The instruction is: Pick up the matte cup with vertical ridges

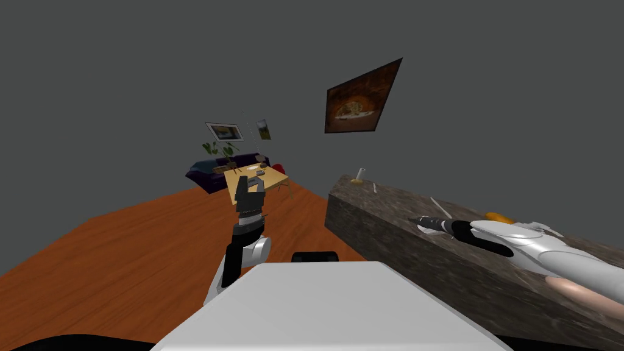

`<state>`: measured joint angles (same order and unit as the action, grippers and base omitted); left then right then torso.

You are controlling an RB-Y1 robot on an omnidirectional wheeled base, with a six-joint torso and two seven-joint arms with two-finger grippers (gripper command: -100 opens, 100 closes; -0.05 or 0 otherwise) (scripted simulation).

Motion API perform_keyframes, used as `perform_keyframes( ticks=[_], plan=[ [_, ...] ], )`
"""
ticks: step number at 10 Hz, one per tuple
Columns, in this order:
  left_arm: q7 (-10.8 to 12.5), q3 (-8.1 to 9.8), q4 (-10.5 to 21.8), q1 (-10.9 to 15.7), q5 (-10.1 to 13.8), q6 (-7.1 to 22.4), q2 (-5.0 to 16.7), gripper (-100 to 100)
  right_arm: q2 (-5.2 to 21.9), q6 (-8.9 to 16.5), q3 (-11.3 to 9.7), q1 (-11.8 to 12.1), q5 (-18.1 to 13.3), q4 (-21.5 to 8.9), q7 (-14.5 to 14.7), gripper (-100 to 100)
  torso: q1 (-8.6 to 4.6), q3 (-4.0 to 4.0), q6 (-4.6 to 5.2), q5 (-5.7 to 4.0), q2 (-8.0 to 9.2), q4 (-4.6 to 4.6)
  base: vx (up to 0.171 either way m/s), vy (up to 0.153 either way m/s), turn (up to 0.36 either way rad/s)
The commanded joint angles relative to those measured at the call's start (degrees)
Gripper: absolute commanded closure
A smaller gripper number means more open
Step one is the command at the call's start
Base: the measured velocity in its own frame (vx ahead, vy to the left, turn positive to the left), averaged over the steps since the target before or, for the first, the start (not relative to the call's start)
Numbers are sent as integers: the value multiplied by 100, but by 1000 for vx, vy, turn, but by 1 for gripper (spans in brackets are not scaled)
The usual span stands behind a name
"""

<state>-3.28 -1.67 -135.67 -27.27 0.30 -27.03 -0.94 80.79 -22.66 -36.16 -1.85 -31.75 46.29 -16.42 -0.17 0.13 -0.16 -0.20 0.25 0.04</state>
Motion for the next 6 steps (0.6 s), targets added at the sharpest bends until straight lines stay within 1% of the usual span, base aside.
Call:
perform_keyframes(
  ticks=[1,2,3,4,5,6],
  plan=[
    [0,0,0,0,0,0,0,0,-40,-42,-260,-286,2,-286,-96,-100,0,0,0,0,0,0,-151,31,236],
    [0,1,0,-1,0,0,0,0,-40,-42,-260,-357,2,-446,-96,-100,-2,5,7,1,5,3,-68,13,27],
    [0,1,0,-2,0,0,0,0,-129,-100,-506,-565,-7,-620,-284,-100,-9,-4,11,0,-11,0,-124,41,330],
    [0,0,0,0,0,0,0,0,-129,-100,-665,-712,-7,-764,-284,-100,0,-2,-2,0,-4,0,-145,35,272],
    [0,1,0,-1,0,0,0,0,-129,-100,-665,-824,-7,-933,-284,-100,-1,2,4,0,1,2,-76,14,-4],
    [0,1,0,-2,0,0,0,0,-183,-134,-602,-763,-3,-923,-221,-100,-10,-5,10,-2,-12,0,-23,6,-18]
  ],
)
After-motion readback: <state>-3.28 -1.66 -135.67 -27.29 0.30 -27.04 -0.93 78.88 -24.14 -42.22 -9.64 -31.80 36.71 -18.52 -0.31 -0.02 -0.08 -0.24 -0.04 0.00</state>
